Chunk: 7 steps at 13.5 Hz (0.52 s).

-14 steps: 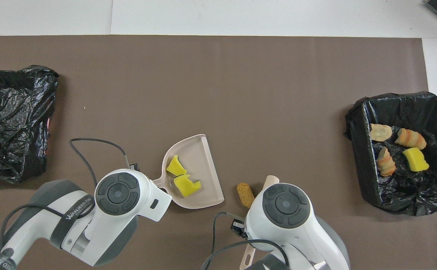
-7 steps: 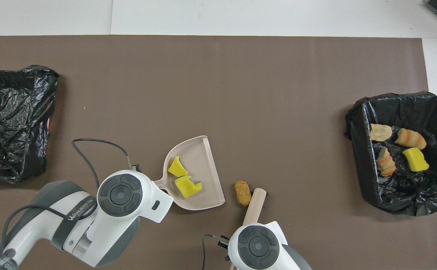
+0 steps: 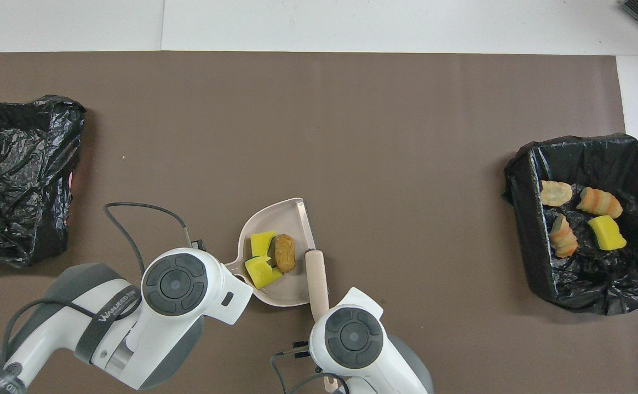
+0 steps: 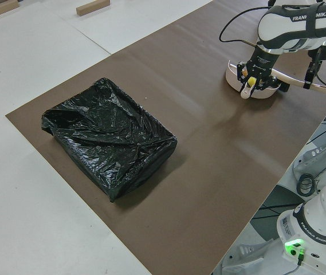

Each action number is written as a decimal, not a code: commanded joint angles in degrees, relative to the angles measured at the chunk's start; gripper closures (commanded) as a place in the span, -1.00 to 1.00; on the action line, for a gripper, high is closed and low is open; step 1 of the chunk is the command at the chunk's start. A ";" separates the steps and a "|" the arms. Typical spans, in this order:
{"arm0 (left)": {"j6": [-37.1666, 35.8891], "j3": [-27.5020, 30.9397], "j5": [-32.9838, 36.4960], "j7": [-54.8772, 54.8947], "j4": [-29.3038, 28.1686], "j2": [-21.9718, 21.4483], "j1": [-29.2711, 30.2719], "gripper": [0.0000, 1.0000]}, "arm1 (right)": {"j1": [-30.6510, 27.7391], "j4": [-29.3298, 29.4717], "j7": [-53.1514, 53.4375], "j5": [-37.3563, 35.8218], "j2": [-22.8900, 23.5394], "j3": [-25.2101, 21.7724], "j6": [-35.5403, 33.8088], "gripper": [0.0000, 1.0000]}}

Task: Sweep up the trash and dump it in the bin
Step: 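Sweep the bread roll into the dustpan with the right gripper's brush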

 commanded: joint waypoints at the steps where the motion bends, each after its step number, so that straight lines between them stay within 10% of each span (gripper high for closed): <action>1: -0.92 0.59 0.41 -4.87 -0.25 -0.48 -0.73 1.00 | -0.28 2.39 -11.48 1.64 1.47 -0.07 -0.71 1.00; 7: -0.22 0.77 -7.84 -5.24 0.80 -0.48 2.96 1.00 | -9.32 9.60 -11.58 0.41 -4.14 -0.77 -19.95 1.00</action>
